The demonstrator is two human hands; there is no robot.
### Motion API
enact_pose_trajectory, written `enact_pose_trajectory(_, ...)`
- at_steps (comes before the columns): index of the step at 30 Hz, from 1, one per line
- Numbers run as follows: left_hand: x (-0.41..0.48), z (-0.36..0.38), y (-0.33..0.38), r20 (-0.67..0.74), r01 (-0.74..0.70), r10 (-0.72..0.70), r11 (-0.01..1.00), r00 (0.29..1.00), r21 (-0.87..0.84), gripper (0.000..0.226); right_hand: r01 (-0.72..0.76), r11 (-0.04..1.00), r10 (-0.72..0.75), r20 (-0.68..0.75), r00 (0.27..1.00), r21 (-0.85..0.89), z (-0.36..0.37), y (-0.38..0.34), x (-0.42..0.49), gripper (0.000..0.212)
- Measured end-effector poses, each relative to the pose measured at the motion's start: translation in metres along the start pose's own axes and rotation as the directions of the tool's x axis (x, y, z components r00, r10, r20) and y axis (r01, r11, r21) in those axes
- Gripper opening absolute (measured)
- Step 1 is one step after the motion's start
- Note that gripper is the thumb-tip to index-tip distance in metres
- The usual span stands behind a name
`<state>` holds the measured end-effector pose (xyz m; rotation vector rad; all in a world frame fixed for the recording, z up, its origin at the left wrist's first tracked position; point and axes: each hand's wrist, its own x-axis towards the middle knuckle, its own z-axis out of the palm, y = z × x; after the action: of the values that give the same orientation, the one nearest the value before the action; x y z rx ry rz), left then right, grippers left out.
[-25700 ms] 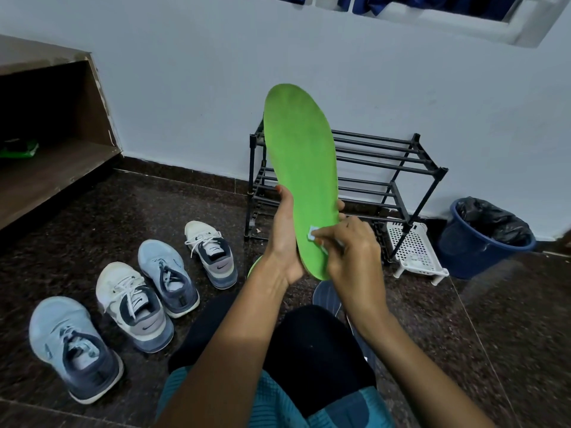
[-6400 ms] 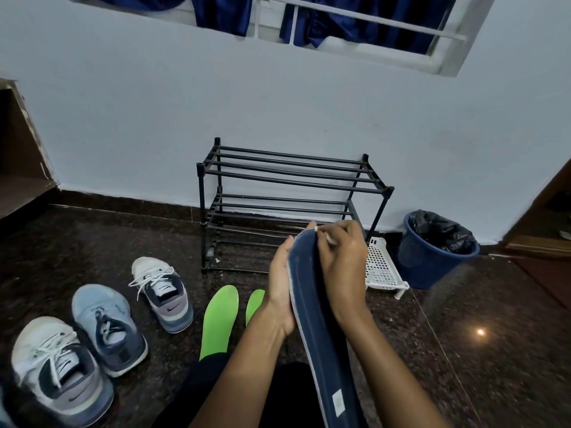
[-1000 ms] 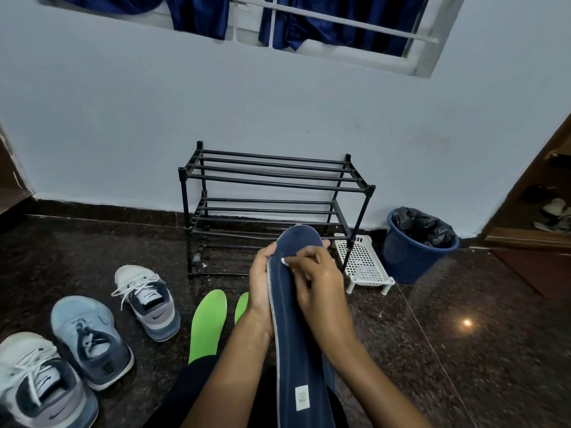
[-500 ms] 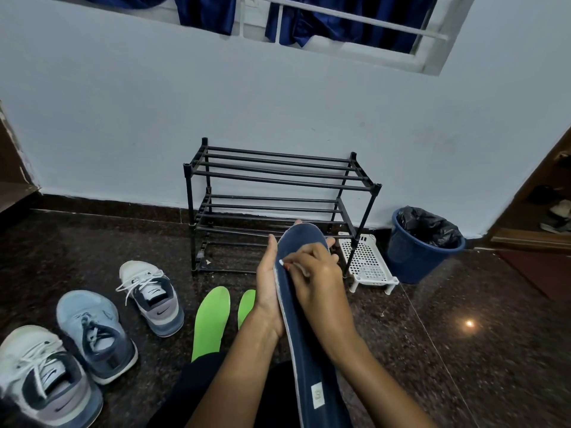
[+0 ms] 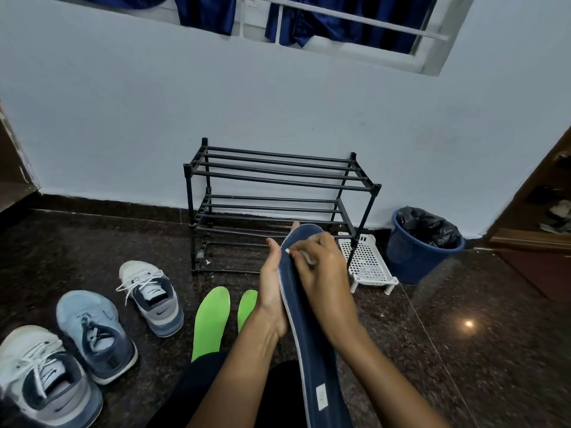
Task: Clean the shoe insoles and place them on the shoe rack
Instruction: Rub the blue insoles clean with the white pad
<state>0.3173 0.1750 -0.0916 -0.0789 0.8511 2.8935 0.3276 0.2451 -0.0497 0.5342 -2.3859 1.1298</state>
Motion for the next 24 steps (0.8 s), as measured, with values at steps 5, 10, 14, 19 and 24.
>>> enact_pose_trajectory(5, 0.001, -0.001, 0.003, 0.013, -0.016, 0.015, 0.998, 1.0, 0.053, 0.057, 0.04, 0.999, -0.04, -0.005, 0.999, -0.029, 0.004, 0.003, -0.003, 0.01)
enact_pose_trajectory(10, 0.001, -0.001, 0.0, 0.034, -0.002, 0.001, 1.0, 0.999, 0.018, 0.057, 0.077, 0.997, -0.076, 0.032, 0.997, -0.012, 0.003, -0.001, -0.011, 0.01)
enact_pose_trajectory(14, 0.002, -0.001, 0.0, 0.019, -0.028, 0.027, 0.998, 0.999, 0.065, 0.053, 0.036, 0.999, -0.038, -0.049, 0.998, -0.037, -0.003, 0.013, 0.007, 0.009)
enact_pose_trajectory(19, 0.0, -0.003, 0.003, 0.051, 0.009, -0.009, 1.0, 0.999, -0.004, 0.063, 0.081, 0.997, -0.081, -0.001, 0.997, 0.001, 0.006, 0.001, -0.011, 0.011)
enact_pose_trajectory(24, 0.002, -0.003, 0.001, 0.082, -0.004, 0.005, 1.0, 0.997, -0.017, 0.065, 0.081, 0.997, -0.081, 0.02, 0.997, -0.007, 0.003, 0.003, -0.009, 0.011)
